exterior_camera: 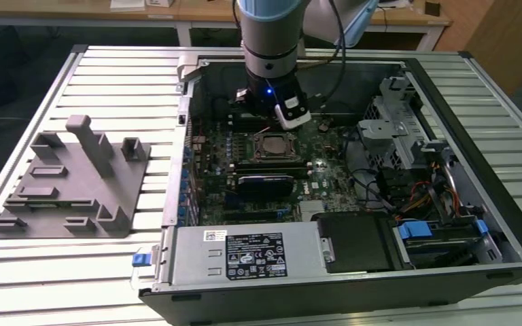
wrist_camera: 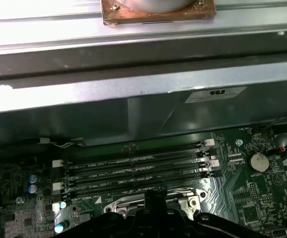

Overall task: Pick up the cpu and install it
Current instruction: 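Install the first cpu locking lever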

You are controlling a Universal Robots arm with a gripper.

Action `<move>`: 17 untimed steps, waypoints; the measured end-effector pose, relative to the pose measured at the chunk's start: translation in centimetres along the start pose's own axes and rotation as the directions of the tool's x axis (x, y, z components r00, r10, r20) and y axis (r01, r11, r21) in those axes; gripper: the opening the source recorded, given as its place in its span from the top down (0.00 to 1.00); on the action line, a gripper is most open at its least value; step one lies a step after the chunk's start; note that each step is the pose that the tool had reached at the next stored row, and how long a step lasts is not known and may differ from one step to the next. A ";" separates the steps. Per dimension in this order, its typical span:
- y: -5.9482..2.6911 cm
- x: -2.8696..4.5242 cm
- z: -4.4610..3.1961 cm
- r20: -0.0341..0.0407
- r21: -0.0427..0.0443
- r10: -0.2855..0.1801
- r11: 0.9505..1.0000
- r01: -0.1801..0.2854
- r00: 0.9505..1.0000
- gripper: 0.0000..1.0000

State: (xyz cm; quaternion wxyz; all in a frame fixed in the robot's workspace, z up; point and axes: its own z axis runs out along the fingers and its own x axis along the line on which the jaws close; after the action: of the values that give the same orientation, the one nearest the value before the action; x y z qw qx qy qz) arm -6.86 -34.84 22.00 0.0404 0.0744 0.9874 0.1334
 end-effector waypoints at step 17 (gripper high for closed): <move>1.05 -0.14 1.12 0.006 0.017 0.010 1.000 -0.010 1.000 0.89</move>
State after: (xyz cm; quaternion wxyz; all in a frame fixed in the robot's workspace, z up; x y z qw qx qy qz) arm -6.46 -33.58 21.21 0.0418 0.0802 0.9880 0.1251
